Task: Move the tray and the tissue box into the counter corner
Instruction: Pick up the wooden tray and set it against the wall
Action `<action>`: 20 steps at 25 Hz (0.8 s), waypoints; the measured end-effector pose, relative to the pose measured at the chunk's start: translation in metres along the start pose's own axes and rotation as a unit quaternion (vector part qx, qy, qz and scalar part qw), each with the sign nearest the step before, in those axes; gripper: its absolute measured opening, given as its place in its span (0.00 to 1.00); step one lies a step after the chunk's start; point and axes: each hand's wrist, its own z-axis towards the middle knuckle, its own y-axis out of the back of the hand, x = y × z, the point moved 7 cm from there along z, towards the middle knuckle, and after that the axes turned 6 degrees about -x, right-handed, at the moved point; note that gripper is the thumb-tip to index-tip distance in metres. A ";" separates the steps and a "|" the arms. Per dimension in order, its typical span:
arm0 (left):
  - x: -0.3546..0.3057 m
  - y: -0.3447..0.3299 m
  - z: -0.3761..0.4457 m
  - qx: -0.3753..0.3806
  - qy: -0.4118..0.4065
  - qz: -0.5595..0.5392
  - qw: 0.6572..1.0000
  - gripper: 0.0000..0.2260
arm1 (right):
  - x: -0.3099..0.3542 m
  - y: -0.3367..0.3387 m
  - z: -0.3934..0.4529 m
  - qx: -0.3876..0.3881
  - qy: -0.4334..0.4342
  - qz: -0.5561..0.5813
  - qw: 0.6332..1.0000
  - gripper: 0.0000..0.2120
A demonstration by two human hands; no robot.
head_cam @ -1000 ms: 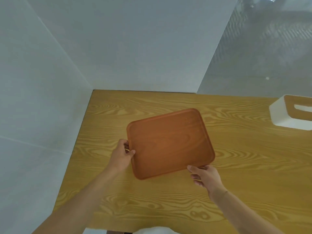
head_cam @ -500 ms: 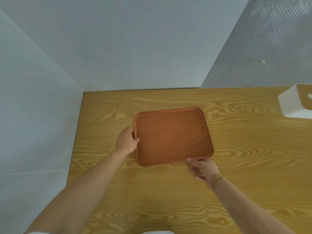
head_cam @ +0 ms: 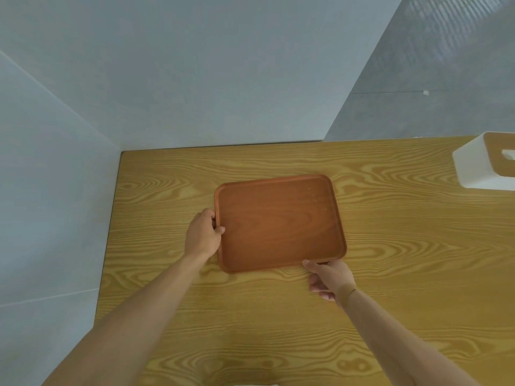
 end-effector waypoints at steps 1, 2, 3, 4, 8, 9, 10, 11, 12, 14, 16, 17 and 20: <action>-0.001 0.001 -0.001 -0.008 -0.002 0.000 1.000 0.11 | 0.002 0.002 -0.001 0.001 0.006 -0.030 1.000 0.17; -0.002 0.003 -0.002 -0.015 -0.003 0.005 1.000 0.11 | 0.005 0.003 -0.001 0.002 0.016 -0.067 0.998 0.20; -0.003 0.005 -0.003 -0.021 -0.005 0.011 1.000 0.12 | 0.007 0.005 -0.001 0.003 0.031 -0.108 0.994 0.23; -0.004 0.007 -0.006 -0.029 -0.009 0.020 0.999 0.14 | 0.008 0.007 -0.002 -0.001 0.050 -0.149 0.988 0.25; -0.001 0.009 -0.031 -0.055 -0.060 0.062 0.995 0.22 | 0.010 0.036 -0.009 -0.155 0.185 -0.298 0.923 0.24; 0.003 0.008 -0.038 -0.048 -0.073 0.078 0.993 0.25 | 0.013 0.045 -0.014 -0.210 0.244 -0.317 0.892 0.21; 0.008 0.006 -0.045 -0.038 -0.085 0.091 0.991 0.28 | 0.014 0.051 -0.019 -0.249 0.300 -0.327 0.861 0.19; 0.013 0.003 -0.052 -0.028 -0.096 0.099 0.990 0.31 | 0.013 0.056 -0.021 -0.269 0.338 -0.339 0.836 0.21; 0.018 0.002 -0.059 -0.018 -0.105 0.101 0.989 0.34 | 0.011 0.059 -0.018 -0.271 0.355 -0.352 0.823 0.26; 0.026 -0.002 -0.071 -0.003 -0.118 0.101 0.988 0.42 | 0.006 0.063 -0.006 -0.247 0.352 -0.375 0.822 0.38; 0.032 -0.009 -0.079 0.010 -0.122 0.106 0.987 0.48 | 0.004 0.065 0.007 -0.211 0.343 -0.397 0.825 0.44; 0.035 -0.013 -0.081 0.015 -0.122 0.110 0.986 0.50 | 0.003 0.065 0.013 -0.194 0.342 -0.405 0.825 0.46; 0.043 -0.022 -0.085 0.028 -0.116 0.133 0.984 0.53 | 0.005 0.061 0.023 -0.169 0.348 -0.406 0.828 0.47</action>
